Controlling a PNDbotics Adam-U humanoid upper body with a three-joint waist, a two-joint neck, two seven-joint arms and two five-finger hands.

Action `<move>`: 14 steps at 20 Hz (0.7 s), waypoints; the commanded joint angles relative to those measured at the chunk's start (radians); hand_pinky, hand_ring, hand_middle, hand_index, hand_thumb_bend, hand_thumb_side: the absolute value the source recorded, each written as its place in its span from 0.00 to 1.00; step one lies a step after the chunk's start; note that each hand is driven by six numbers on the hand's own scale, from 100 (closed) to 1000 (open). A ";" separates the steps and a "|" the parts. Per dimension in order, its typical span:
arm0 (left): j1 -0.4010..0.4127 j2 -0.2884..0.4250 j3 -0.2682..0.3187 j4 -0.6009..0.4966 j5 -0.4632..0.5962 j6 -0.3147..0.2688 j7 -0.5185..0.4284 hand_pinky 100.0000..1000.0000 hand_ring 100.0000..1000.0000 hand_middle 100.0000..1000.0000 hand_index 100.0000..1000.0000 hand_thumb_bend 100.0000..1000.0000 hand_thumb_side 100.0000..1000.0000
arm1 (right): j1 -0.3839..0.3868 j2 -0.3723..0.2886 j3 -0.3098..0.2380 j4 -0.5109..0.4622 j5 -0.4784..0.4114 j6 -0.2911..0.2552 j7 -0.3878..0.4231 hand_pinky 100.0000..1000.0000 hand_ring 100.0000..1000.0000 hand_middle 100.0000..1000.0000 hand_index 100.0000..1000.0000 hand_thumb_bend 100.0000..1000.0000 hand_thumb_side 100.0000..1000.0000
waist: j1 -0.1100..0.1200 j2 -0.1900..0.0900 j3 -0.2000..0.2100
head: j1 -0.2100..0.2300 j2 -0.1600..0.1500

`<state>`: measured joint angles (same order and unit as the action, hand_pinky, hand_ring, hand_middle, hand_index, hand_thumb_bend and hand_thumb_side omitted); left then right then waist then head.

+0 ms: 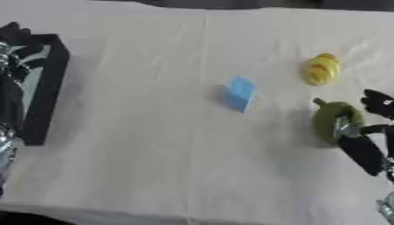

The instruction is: Pick up the objects with one hand, pass them to the other hand, and then place them into the box on the other side of the table.

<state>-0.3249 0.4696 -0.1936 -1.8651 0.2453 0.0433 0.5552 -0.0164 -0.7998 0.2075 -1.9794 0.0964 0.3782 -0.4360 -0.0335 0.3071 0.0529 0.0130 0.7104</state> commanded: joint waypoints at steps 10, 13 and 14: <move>0.000 0.036 0.001 -0.009 -0.005 0.005 -0.001 0.69 0.70 0.77 0.84 0.03 0.71 | -0.016 -0.224 -0.090 -0.021 -0.123 -0.033 0.142 0.59 0.81 0.75 0.85 0.00 0.29 | -0.005 -0.030 -0.007 | -0.083 -0.009; -0.002 0.035 -0.001 -0.009 -0.006 0.007 -0.002 0.69 0.70 0.77 0.84 0.02 0.71 | -0.038 -0.271 -0.095 -0.021 -0.157 -0.017 0.204 0.62 0.82 0.75 0.83 0.06 0.20 | -0.004 -0.031 -0.007 | -0.086 -0.013; -0.003 0.035 -0.002 -0.009 -0.006 0.007 -0.002 0.69 0.70 0.77 0.84 0.02 0.71 | -0.044 -0.285 -0.092 -0.021 -0.165 -0.007 0.228 0.63 0.82 0.75 0.83 0.08 0.20 | -0.004 -0.031 -0.006 | -0.087 -0.014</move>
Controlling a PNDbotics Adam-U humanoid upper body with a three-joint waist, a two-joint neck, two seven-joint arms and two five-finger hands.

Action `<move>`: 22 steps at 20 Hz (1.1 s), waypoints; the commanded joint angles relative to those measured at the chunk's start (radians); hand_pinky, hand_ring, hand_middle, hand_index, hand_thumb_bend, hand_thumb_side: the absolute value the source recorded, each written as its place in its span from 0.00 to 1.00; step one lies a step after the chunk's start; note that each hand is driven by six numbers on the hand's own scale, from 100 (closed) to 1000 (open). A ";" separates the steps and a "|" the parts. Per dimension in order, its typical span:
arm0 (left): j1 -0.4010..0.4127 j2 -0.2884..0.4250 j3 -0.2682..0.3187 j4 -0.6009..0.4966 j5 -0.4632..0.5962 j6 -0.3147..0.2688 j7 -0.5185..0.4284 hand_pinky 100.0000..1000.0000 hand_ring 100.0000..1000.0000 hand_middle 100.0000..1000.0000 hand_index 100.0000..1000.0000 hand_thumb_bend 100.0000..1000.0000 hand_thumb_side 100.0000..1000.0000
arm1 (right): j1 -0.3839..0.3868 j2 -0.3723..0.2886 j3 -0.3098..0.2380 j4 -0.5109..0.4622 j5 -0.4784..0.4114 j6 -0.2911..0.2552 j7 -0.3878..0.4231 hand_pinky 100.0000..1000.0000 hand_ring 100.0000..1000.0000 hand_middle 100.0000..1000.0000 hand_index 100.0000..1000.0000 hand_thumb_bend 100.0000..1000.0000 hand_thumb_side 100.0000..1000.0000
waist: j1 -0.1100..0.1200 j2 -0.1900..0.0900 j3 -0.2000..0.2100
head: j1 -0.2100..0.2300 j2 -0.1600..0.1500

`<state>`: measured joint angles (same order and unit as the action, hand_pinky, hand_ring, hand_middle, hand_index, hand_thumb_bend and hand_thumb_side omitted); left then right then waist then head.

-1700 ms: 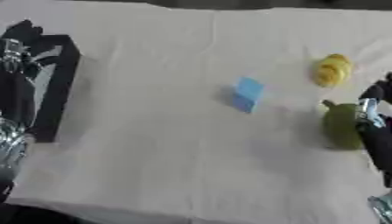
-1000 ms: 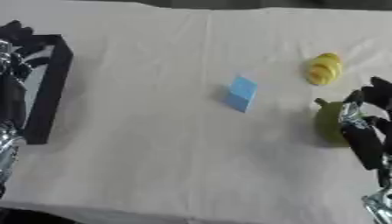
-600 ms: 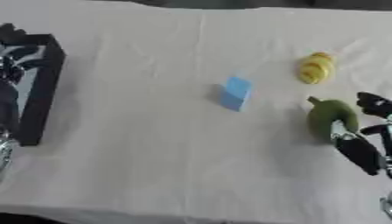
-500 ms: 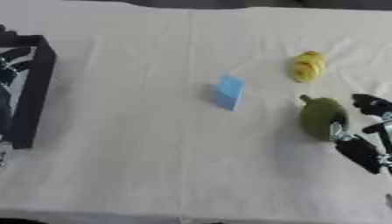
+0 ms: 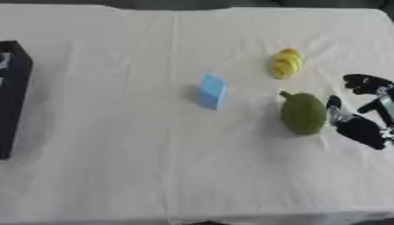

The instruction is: Pick up the objects with one hand, pass them to the other hand, and then place them into the box on the other side of the table.

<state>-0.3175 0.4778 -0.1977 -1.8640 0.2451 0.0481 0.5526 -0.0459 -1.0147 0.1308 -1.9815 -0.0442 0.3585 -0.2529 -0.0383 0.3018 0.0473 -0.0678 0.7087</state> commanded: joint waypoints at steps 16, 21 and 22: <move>-0.016 0.020 -0.005 -0.008 -0.002 0.001 -0.004 0.69 0.70 0.77 0.84 0.03 0.71 | -0.062 -0.106 0.055 -0.018 -0.032 0.148 0.227 0.70 0.82 0.74 0.82 0.34 0.00 | -0.008 -0.023 0.017 | -0.005 -0.021; -0.018 0.016 -0.011 -0.008 0.000 0.001 -0.010 0.69 0.70 0.77 0.84 0.03 0.72 | -0.065 -0.101 0.080 -0.018 -0.008 0.186 0.194 0.73 0.82 0.75 0.82 0.34 0.00 | -0.007 -0.018 0.022 | -0.007 -0.020; -0.019 0.015 -0.011 -0.008 0.000 0.001 -0.011 0.69 0.70 0.77 0.84 0.03 0.72 | -0.064 -0.100 0.086 -0.018 -0.001 0.196 0.188 0.74 0.82 0.75 0.82 0.35 0.00 | -0.006 -0.017 0.022 | -0.007 -0.020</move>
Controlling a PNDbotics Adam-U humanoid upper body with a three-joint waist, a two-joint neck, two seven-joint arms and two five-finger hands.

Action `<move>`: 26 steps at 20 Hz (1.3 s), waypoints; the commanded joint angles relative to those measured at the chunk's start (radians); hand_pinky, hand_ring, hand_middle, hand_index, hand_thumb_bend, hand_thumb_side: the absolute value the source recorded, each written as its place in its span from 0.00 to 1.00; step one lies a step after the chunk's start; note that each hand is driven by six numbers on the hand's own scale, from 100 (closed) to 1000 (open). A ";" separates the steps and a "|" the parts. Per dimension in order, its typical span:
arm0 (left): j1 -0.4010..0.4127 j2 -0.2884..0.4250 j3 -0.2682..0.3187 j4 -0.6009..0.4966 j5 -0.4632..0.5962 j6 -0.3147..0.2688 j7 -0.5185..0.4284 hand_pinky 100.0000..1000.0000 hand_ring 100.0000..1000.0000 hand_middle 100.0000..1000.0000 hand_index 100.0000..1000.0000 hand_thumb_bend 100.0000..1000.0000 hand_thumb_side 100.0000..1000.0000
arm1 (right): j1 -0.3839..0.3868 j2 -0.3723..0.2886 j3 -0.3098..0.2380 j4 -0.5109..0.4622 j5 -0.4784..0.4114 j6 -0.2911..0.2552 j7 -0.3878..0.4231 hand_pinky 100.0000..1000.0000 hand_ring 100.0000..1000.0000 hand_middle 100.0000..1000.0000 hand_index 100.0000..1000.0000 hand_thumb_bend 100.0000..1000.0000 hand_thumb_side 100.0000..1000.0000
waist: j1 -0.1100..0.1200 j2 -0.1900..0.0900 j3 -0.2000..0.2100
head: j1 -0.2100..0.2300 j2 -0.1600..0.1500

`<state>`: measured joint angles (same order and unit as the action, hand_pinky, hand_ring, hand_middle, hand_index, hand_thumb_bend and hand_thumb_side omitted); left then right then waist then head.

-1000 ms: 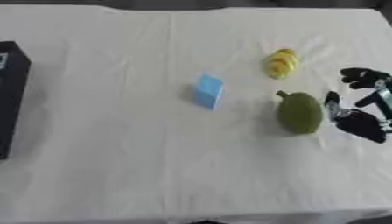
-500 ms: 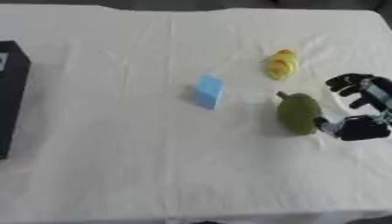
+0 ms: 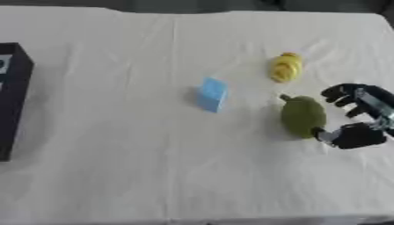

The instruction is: Pick up the objects with one hand, pass them to the other hand, and then place them into the box on the other side of the table.

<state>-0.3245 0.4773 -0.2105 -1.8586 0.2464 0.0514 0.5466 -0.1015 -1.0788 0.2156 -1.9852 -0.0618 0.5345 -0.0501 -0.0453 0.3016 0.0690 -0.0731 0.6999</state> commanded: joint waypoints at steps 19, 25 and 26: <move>-0.013 0.006 -0.005 -0.014 0.006 -0.004 -0.009 0.69 0.70 0.77 0.83 0.03 0.72 | -0.048 0.009 0.069 -0.015 0.036 0.117 -0.066 0.75 0.81 0.74 0.83 0.34 0.00 | 0.005 0.000 0.017 | 0.002 -0.019; -0.013 0.005 -0.006 -0.014 0.007 -0.005 -0.011 0.69 0.70 0.77 0.83 0.03 0.72 | -0.061 0.021 0.067 -0.015 0.074 0.162 -0.134 0.77 0.81 0.75 0.84 0.33 0.00 | 0.006 0.009 0.020 | 0.004 -0.025; -0.013 0.005 -0.006 -0.014 0.007 -0.006 -0.011 0.69 0.70 0.77 0.83 0.03 0.72 | -0.062 0.020 0.067 -0.015 0.103 0.174 -0.151 0.79 0.81 0.75 0.84 0.33 0.00 | 0.006 0.011 0.020 | 0.002 -0.025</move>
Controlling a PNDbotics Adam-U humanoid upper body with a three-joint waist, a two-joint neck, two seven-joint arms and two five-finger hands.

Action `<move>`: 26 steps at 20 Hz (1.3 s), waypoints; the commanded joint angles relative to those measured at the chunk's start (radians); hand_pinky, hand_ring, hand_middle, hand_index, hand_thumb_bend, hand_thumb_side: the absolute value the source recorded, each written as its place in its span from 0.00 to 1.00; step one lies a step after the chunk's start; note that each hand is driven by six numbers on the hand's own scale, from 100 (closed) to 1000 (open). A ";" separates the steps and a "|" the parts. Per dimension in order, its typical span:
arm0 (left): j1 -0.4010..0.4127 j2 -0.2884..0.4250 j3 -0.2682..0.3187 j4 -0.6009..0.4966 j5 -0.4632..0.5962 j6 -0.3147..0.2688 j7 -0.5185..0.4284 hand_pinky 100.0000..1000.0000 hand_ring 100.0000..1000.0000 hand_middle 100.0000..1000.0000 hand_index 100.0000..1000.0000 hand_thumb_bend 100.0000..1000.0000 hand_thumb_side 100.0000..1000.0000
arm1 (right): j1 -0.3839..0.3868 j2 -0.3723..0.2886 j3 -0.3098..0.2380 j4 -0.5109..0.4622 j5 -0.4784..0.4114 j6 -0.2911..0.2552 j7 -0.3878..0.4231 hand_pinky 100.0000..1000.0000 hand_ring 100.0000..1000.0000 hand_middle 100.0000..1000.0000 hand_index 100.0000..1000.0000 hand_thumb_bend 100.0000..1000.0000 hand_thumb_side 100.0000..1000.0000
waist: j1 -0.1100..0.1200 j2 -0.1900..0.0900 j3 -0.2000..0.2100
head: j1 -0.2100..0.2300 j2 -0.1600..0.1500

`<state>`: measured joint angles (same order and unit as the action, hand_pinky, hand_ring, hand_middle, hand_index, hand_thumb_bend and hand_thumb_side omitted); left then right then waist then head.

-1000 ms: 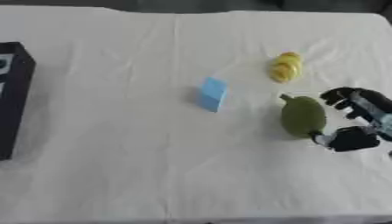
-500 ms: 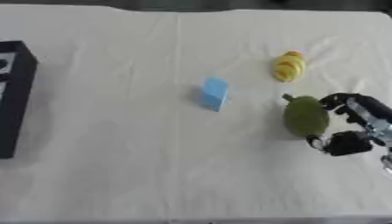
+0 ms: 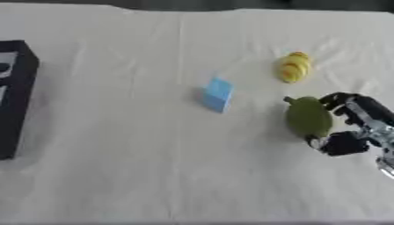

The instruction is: Pick up the objects with one hand, pass them to the other hand, and then place them into the box on the other side of the table.

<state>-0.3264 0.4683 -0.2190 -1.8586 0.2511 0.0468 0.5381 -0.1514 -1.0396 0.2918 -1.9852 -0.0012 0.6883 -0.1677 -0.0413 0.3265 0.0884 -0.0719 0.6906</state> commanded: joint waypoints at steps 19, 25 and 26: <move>-0.019 0.006 -0.002 -0.018 0.004 -0.003 -0.009 0.70 0.71 0.77 0.81 0.03 0.73 | -0.048 0.007 0.006 -0.015 0.087 0.153 0.016 0.83 0.79 0.64 0.74 0.19 0.00 | 0.012 0.000 0.005 | -0.007 -0.021; -0.018 0.006 -0.003 -0.020 0.003 -0.001 -0.012 0.70 0.70 0.76 0.81 0.03 0.72 | -0.060 0.013 0.012 -0.015 0.001 0.168 -0.034 0.81 0.72 0.55 0.66 0.00 0.00 | 0.012 -0.006 0.007 | -0.004 -0.026; -0.017 0.006 -0.003 -0.020 0.003 -0.001 -0.011 0.70 0.70 0.76 0.80 0.03 0.72 | -0.061 0.013 0.014 -0.015 -0.010 0.166 -0.042 0.82 0.71 0.53 0.64 0.00 0.00 | 0.011 -0.008 0.008 | -0.004 -0.027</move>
<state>-0.3335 0.4665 -0.2249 -1.8587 0.2549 0.0458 0.5279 -0.2030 -1.0069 0.3112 -1.9852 0.0066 0.8541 -0.1979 -0.0314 0.3399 0.0955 -0.0778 0.6779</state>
